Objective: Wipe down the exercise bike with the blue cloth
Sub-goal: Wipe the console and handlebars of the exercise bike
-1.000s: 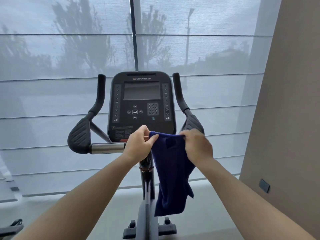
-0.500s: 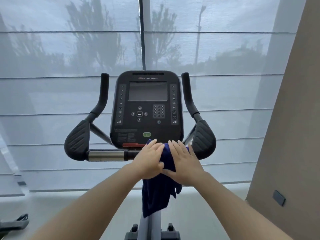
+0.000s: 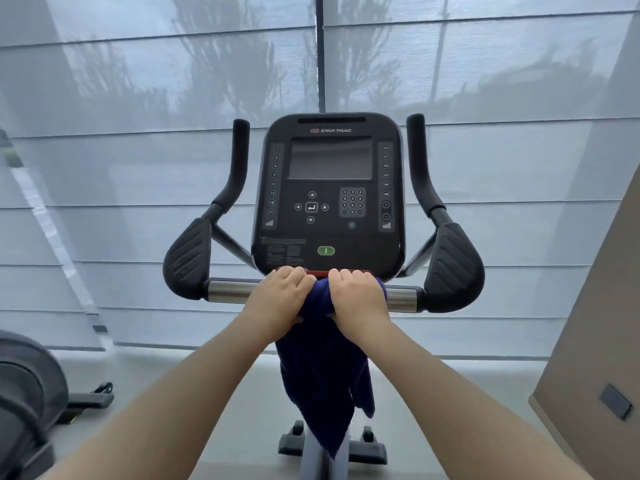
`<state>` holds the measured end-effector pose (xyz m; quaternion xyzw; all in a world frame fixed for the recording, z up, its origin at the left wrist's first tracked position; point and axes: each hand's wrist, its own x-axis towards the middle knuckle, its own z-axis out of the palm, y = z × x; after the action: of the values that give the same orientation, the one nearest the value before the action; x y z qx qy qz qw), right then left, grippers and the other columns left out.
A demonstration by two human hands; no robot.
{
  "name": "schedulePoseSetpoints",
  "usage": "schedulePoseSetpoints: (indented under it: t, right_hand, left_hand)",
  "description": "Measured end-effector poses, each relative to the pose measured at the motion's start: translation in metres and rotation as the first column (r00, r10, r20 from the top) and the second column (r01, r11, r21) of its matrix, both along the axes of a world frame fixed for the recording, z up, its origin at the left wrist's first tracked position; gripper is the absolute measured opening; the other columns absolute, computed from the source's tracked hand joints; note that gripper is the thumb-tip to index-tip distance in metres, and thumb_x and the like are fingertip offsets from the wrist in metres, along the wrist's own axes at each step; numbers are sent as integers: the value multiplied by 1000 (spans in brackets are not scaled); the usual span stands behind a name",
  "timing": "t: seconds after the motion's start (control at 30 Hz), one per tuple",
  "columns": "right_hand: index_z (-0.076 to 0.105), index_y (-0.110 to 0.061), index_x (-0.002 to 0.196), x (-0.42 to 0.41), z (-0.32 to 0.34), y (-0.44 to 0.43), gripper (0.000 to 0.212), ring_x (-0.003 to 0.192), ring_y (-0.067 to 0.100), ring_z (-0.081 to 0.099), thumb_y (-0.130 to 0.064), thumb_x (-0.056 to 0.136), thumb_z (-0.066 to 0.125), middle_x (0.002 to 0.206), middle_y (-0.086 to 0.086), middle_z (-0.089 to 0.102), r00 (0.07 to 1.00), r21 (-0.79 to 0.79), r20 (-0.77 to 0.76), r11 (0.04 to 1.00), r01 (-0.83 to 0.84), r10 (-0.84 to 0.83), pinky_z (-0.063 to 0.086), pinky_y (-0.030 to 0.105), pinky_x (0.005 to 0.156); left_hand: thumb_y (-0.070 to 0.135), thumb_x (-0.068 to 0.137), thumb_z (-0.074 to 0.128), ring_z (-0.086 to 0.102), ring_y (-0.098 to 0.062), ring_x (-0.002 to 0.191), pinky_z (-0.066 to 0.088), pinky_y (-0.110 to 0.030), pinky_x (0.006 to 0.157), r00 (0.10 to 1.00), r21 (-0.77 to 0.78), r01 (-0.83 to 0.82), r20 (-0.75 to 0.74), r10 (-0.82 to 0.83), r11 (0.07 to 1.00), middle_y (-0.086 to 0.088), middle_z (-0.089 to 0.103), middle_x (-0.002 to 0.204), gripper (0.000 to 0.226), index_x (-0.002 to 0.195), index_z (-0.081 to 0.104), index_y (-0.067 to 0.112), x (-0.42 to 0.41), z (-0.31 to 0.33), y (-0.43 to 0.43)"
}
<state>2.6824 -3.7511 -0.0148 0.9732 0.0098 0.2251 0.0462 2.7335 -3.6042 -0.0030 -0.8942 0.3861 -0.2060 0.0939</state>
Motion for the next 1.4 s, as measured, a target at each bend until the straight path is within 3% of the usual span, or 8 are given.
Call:
schedulePoseSetpoints:
  t: [0.23,0.37,0.5,0.63,0.83,1.03,1.23,1.4]
  right_hand:
    - [38,-10,127,-9,11,-24,42,109,26,50,-24,90,50,123,7,53,973,-18,-139,982,-189,185,34,31,91]
    - [38,-15,134,-34,23,-62,40,116,23,47,-19,93,39,129,2,51,970,118,-184,983,-139,159,33,28,86]
    - [42,-15,133,-46,44,-86,43,124,24,39,-15,90,49,134,5,42,999,45,42,998,-36,34,32,36,97]
    - [50,-12,102,-54,58,-81,22,92,24,49,-2,83,56,106,7,49,950,126,280,987,104,-136,35,30,64]
    - [43,-9,119,-64,27,-83,34,114,23,44,-11,86,42,116,3,49,984,68,-129,991,-119,127,28,36,106]
    - [18,-5,140,-60,14,-74,102,116,28,41,-49,65,70,127,9,40,984,-124,-178,991,-48,25,28,42,106]
    - [60,-25,80,-42,1,-50,24,61,12,56,-20,61,72,71,-7,58,968,-269,143,933,239,-207,44,24,60]
    - [56,-24,63,-18,-4,-23,22,49,14,52,-16,53,74,56,-6,55,949,-240,248,936,256,-196,39,24,49]
  left_hand:
    - [51,83,55,33,-23,126,22,-53,108,988,29,-120,-90,122,992,-1,40,131,63,131,36,15,-11,3,-16]
    - [33,92,52,39,-22,126,32,-36,106,981,-131,105,-152,-124,986,-3,43,137,51,137,40,14,-21,11,-31]
    - [19,85,65,55,-26,102,53,-41,75,984,-335,171,4,-181,927,-8,55,116,27,110,62,10,-39,31,-55]
    - [8,81,63,54,-22,85,47,-35,55,997,-407,46,70,-19,912,-4,52,96,15,93,54,13,-51,41,-77]
    - [34,93,41,18,-18,142,18,-31,117,961,-236,39,-256,-101,971,-4,23,154,62,147,19,11,-49,3,-70]
    - [65,58,71,33,-19,129,23,-29,112,993,-133,45,-102,-59,990,-1,37,139,106,139,25,13,-40,-3,-74]
    - [27,75,70,48,-23,113,38,-31,97,997,-176,-12,-79,-2,984,-2,49,125,71,133,32,15,-24,-9,-73]
    - [10,79,53,54,-24,101,40,-30,82,1000,-195,-26,-8,25,980,-4,57,112,41,119,43,12,-9,-10,-50]
